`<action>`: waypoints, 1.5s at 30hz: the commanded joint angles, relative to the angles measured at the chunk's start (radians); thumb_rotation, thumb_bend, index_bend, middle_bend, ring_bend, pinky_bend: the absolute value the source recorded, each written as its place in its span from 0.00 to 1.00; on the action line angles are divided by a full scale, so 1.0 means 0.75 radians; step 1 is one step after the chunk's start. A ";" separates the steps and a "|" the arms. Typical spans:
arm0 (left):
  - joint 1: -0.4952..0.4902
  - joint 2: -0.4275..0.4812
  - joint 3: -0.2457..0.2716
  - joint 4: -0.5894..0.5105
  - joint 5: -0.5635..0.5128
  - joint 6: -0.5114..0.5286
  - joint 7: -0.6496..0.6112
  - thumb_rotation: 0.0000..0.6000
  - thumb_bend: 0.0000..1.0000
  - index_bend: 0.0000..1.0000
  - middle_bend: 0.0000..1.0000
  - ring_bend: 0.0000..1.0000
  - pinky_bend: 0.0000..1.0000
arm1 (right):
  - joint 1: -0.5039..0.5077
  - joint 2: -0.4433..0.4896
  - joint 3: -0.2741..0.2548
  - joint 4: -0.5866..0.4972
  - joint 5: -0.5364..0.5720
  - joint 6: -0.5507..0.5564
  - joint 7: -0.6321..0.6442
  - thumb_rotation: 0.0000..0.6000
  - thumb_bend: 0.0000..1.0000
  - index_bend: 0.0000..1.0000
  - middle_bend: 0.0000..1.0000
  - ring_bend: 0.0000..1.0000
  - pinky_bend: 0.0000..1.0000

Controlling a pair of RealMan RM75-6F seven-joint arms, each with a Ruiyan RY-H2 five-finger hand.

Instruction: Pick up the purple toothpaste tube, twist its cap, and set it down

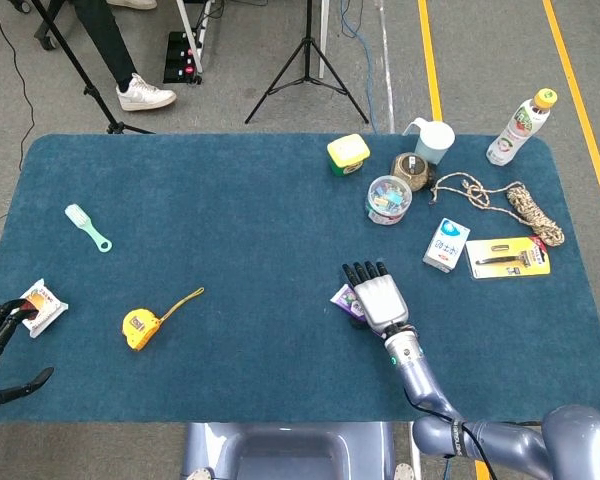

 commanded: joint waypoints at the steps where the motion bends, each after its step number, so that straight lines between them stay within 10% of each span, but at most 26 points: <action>1: -0.002 -0.001 -0.001 -0.004 0.001 -0.004 0.007 0.88 0.15 0.21 0.17 0.14 0.29 | -0.007 0.011 0.012 0.016 0.018 0.006 -0.001 0.69 0.28 0.00 0.13 0.13 0.15; 9: -0.009 -0.008 -0.004 -0.026 0.014 -0.015 0.034 0.88 0.15 0.21 0.17 0.14 0.29 | -0.033 0.057 0.046 0.016 0.093 0.013 -0.005 0.70 0.28 0.00 0.13 0.14 0.15; 24: -0.023 -0.030 -0.007 -0.036 0.021 -0.041 0.066 0.88 0.15 0.21 0.17 0.14 0.29 | -0.064 0.608 0.072 -0.645 0.322 -0.165 0.105 0.55 0.28 0.00 0.23 0.30 0.24; 45: -0.043 -0.048 -0.009 -0.068 0.025 -0.072 0.116 0.88 0.15 0.21 0.17 0.14 0.29 | -0.052 0.793 -0.156 -0.633 0.299 -0.294 0.188 0.48 0.28 0.24 0.33 0.38 0.27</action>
